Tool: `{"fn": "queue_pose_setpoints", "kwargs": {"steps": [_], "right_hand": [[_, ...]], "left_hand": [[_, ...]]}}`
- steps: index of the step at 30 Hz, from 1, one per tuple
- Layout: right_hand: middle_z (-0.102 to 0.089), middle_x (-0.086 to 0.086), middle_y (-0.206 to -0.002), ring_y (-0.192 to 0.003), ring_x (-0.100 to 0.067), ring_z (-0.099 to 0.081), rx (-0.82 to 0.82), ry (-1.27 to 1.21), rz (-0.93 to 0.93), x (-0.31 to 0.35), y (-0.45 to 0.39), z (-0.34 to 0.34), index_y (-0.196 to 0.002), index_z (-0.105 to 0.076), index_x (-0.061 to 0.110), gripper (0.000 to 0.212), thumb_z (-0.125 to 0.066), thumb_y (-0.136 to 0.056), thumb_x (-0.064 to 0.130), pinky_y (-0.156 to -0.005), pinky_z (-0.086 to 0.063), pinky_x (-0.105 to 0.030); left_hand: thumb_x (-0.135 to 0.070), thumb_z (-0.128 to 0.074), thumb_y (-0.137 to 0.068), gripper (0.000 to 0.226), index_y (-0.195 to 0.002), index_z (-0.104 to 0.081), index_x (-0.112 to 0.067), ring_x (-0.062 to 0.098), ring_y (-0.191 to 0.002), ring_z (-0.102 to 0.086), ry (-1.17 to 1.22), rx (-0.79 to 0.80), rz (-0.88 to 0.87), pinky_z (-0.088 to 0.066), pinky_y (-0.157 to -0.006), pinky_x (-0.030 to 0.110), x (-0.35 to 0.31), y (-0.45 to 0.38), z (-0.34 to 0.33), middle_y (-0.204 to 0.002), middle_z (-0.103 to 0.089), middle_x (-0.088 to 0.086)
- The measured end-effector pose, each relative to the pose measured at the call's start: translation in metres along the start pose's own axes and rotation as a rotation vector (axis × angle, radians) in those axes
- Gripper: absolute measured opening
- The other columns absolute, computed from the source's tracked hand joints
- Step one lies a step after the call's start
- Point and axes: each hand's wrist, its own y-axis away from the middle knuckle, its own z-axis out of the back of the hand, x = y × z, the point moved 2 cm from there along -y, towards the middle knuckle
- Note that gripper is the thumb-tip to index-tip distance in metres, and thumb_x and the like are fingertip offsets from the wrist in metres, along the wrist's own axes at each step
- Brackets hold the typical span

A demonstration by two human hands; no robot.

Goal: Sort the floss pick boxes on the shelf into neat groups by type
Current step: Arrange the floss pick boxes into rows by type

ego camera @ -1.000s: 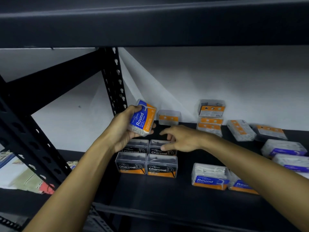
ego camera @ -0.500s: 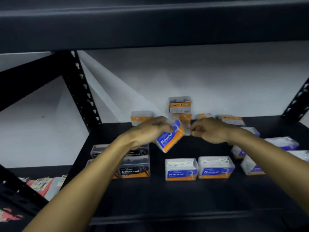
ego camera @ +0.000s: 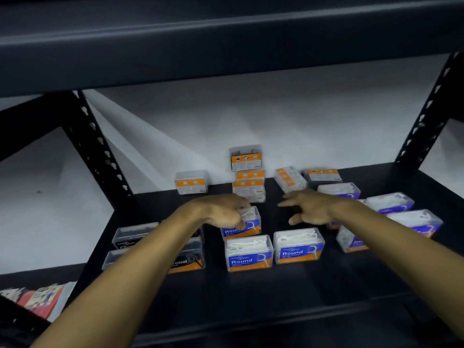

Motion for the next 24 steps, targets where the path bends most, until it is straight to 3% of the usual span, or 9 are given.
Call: {"fn": "queue_pose_setpoints", "kwargs": {"steps": [7, 24], "right_hand": [[-0.011, -0.001, -0.16, -0.146, -0.023, -0.014, 0.055, 0.076, -0.005, 0.01, -0.008, -0.006, -0.15, -0.024, 0.027, 0.074, -0.063, -0.088, 0.037, -0.117, -0.018, -0.036], [-0.019, -0.002, -0.158, -0.144, -0.023, -0.021, 0.067, 0.091, 0.009, 0.011, -0.012, -0.006, -0.149, -0.028, 0.026, 0.071, -0.063, -0.088, 0.036, -0.116, -0.021, -0.036]], "left_hand": [[-0.023, -0.063, -0.094, 0.041, -0.134, -0.054, -0.021, 0.017, -0.117, -0.058, -0.051, 0.023, 0.01, -0.05, -0.097, 0.038, 0.001, -0.001, -0.003, -0.132, -0.06, -0.001], [-0.022, -0.063, -0.095, 0.044, -0.137, -0.052, -0.022, 0.016, -0.117, -0.059, 0.003, 0.039, -0.004, -0.051, -0.095, 0.037, -0.003, -0.002, -0.006, -0.133, -0.061, 0.0]]}}
